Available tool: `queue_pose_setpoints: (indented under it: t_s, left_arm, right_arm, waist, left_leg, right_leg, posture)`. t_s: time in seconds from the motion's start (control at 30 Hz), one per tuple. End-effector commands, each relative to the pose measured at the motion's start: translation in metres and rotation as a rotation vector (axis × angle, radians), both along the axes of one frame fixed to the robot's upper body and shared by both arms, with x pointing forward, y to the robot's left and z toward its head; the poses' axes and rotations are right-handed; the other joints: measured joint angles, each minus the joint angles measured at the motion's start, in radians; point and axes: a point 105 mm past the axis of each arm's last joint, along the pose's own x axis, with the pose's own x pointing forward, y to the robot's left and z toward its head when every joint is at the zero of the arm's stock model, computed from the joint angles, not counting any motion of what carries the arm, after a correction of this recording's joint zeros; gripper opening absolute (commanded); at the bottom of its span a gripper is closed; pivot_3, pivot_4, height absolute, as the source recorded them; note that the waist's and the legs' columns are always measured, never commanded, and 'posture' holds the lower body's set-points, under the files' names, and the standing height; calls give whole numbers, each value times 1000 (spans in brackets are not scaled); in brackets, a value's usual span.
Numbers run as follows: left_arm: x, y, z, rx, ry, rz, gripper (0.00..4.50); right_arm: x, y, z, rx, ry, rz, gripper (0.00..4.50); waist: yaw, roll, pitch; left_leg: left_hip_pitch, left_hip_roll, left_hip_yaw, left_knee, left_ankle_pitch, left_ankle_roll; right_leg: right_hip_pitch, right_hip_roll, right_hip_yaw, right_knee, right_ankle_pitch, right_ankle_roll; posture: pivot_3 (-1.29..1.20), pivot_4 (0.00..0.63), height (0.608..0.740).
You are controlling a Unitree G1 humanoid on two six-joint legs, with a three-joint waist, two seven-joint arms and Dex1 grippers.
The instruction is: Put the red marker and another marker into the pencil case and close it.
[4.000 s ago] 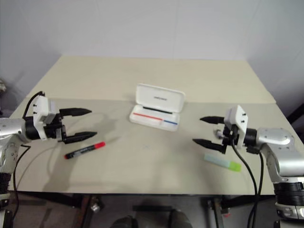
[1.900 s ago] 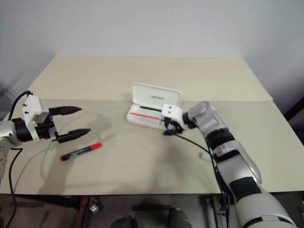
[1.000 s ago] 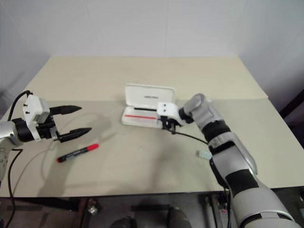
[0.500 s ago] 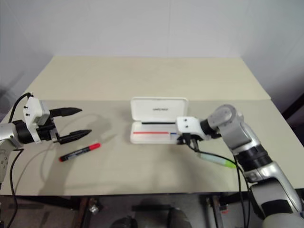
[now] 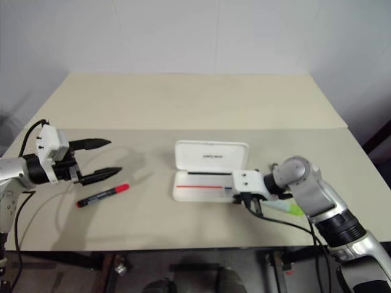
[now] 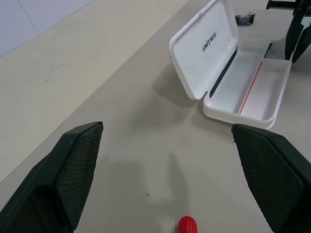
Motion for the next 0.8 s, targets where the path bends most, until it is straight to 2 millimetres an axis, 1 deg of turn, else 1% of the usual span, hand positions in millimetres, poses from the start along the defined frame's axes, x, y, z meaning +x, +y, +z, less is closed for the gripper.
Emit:
queue_pose_setpoints:
  t_s: [0.03,0.13,0.27,0.37,0.47,0.57,0.63,0.77,0.8]
  left_arm:
    - [-1,1,10,-3,-32,-6,4500]
    - [-2,1,11,-2,-33,-5,4500]
    - [-2,1,12,-3,-37,-1,4500]
    - [-3,2,13,-1,-39,2,4500]
    - [-3,2,13,0,-41,5,4500]
    - [-5,3,14,5,-44,7,4500]
    - [-5,3,14,5,-45,7,4500]
    - [-9,4,12,8,-41,-5,4500]
    - [-12,4,11,6,-37,-11,4500]
  right_arm:
    - [8,7,6,25,-75,9,8]
    - [9,11,5,30,-79,18,8]
    - [8,15,4,37,-63,33,1212]
    - [10,18,9,49,-82,42,2200]
    - [10,21,18,70,-87,46,2200]
    - [2,27,29,104,-58,73,2200]
    - [-1,28,32,111,-46,80,2200]
    - [-4,24,37,111,-31,64,2200]
    - [-3,18,40,108,-31,49,2375]
  waist:
    - [-2,0,0]
    - [-4,-1,0]
    - [-3,-1,0]
    - [-2,-1,0]
    - [-1,-1,0]
    - [0,-1,0]
    - [0,-1,0]
    - [2,-1,0]
    - [2,-1,0]
  left_leg:
    - [0,0,0,0,0,0]
    - [1,0,0,1,0,0]
    - [1,0,0,1,1,0]
    - [1,0,0,1,1,0]
    - [1,0,0,1,1,0]
    - [0,0,0,0,0,0]
    - [0,0,0,0,0,0]
    - [0,0,0,0,0,0]
    - [0,0,0,0,0,0]
  right_leg:
    - [0,0,0,0,0,0]
    - [0,0,0,0,0,0]
    - [0,0,1,1,0,0]
    - [0,0,0,1,0,0]
    - [0,0,0,1,0,0]
    - [0,0,0,1,0,0]
    - [0,0,0,2,0,0]
    - [0,0,0,1,0,0]
    - [0,0,0,1,0,0]
  posture:
    - [0,150,740]
    - [0,150,740]
    - [0,150,740]
    - [0,150,740]
    - [0,150,740]
    - [0,150,740]
    - [0,150,740]
    - [0,150,740]
    - [0,150,740]
